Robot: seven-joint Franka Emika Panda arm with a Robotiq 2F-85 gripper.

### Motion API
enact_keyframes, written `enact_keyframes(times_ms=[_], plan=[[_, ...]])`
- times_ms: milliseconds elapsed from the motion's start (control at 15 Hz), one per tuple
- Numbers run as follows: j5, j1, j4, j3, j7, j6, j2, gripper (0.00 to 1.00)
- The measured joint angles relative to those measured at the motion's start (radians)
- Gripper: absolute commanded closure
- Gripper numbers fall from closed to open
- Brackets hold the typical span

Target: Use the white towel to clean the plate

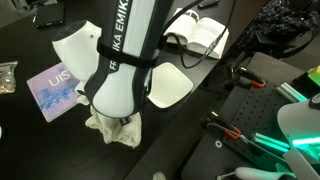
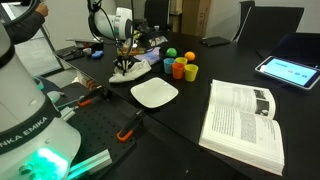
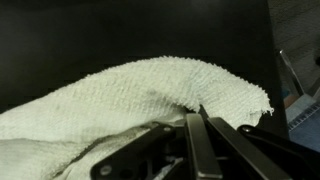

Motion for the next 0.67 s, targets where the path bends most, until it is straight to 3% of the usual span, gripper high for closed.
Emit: enact_keyframes(times_ms=[667], plan=[[0.000,0.047,-0.008,-0.001,0.040,-0.045,-0.101,0.99]])
